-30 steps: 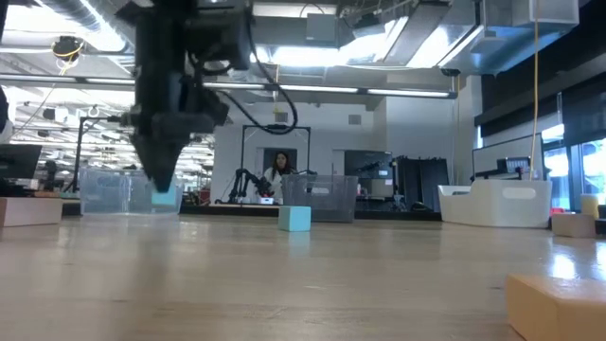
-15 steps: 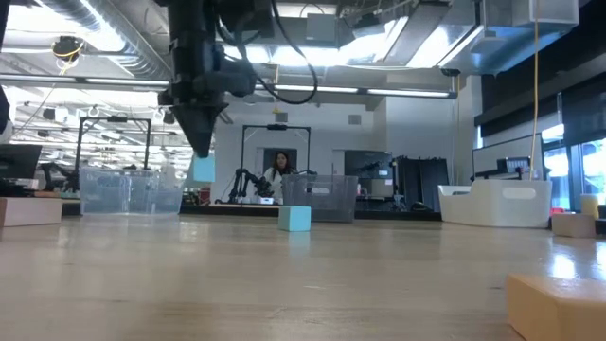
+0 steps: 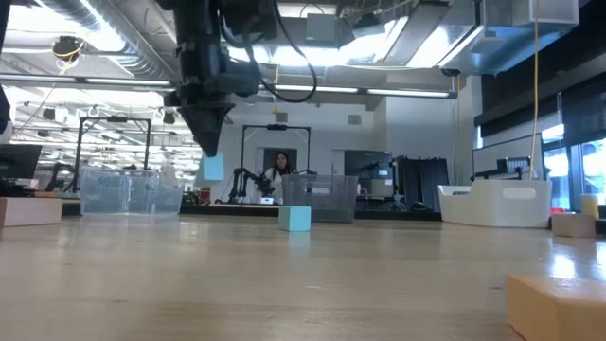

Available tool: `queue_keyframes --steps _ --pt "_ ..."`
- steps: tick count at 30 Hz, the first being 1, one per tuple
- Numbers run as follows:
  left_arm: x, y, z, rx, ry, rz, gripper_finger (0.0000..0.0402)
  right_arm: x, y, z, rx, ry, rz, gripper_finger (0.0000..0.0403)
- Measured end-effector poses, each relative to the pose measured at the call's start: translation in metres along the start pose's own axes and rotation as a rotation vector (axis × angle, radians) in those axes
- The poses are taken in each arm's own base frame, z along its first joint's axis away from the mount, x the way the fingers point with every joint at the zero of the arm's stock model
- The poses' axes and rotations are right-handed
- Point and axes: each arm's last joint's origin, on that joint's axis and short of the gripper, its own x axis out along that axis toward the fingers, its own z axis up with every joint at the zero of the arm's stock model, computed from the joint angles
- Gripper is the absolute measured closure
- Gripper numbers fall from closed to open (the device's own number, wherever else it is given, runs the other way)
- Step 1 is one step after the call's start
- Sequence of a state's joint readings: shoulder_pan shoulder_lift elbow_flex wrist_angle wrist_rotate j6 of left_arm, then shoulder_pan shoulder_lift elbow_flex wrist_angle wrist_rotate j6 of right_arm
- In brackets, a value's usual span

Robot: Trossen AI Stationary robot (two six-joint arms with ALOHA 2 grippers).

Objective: Sort & place blocks by color
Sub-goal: Put the top left blue block into the black bin

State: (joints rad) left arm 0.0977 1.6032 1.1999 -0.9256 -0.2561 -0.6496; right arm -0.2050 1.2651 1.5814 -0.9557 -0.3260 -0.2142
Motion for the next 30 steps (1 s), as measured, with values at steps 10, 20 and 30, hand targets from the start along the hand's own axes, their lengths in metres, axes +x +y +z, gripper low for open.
queue_keyframes --steps 10,20,30 --pt "-0.042 0.02 0.057 0.059 -0.196 -0.043 0.0401 0.0 0.001 -0.003 0.009 0.026 0.005 0.023" --pt "-0.058 0.047 0.124 0.107 -0.383 -0.07 0.0401 0.0 0.001 -0.003 0.005 0.026 0.005 0.023" --pt "0.018 0.042 0.162 0.13 -0.285 -0.126 0.0401 -0.001 0.0 -0.003 0.006 0.026 0.002 0.023"
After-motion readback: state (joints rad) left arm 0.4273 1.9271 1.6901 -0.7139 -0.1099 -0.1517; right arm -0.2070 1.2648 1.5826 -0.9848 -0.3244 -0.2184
